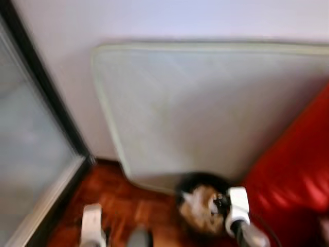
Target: Clean up the room
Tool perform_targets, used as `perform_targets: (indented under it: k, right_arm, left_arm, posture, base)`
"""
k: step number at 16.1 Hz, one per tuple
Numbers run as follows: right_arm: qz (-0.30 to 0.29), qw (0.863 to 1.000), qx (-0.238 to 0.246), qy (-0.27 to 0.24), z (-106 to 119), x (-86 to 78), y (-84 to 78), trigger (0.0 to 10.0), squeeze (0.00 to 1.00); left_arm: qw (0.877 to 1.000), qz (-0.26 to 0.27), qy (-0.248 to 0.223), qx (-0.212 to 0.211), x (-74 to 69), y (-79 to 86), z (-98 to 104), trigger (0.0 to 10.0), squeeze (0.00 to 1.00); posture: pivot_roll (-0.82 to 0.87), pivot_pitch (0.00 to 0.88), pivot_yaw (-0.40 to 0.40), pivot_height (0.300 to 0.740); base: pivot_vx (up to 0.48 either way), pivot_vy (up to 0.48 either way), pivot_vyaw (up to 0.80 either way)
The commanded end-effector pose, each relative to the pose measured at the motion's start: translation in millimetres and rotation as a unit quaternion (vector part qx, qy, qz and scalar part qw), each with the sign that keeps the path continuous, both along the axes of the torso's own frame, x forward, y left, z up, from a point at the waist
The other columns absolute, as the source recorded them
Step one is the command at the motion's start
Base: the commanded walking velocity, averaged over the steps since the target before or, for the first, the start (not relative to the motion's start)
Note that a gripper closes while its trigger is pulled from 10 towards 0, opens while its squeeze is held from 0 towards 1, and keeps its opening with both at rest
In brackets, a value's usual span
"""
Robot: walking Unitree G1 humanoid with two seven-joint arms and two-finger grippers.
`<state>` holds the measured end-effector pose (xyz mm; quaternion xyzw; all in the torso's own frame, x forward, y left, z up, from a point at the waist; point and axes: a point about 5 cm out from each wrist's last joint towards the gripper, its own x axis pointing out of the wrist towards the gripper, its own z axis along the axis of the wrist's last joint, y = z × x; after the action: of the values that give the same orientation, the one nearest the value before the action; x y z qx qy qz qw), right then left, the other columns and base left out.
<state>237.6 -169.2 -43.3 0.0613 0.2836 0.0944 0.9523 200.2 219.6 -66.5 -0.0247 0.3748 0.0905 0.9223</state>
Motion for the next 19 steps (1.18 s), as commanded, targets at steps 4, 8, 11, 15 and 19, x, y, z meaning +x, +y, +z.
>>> perform_targets:
  k: [4,8,11,15,19]
  right_arm:
    - [-0.002,1.000,-0.001,0.005,-2.2,-2.7,2.4,10.0,0.00]
    - [-0.016,1.000,-0.015,-0.006,2.4,4.5,0.8,10.0,0.00]
    - [-0.044,0.999,-0.021,-0.007,6.2,11.5,-3.0,10.0,0.00]
    - [-0.051,0.998,-0.020,-0.010,10.6,19.0,0.5,10.0,0.00]
    - [-0.057,0.998,-0.010,-0.006,10.1,19.6,4.7,10.0,0.00]
  left_arm:
    - [1.000,0.000,-0.010,0.007,4.3,4.7,3.8,10.0,0.00]
    - [1.000,-0.001,-0.016,0.005,3.7,3.9,3.8,10.0,0.00]
    - [1.000,0.002,-0.024,0.003,6.1,3.6,5.4,10.0,0.00]
    - [0.999,0.001,-0.043,0.004,-9.8,11.6,2.5,10.0,0.00]
    - [0.999,0.002,-0.044,0.005,-12.9,14.7,2.1,10.0,0.00]
  posture:
    - [0.08,0.000,0.025,0.636]
    - [0.09,0.000,0.019,0.636]
    - [0.09,0.000,0.013,0.636]
    - [0.09,0.000,0.014,0.636]
    - [0.10,0.000,0.017,0.636]
  base:
    - [0.000,0.000,0.00]
    - [0.000,0.000,0.00]
    - [0.175,0.000,0.00]
    - [0.302,0.000,0.00]
    - [0.318,0.000,0.00]
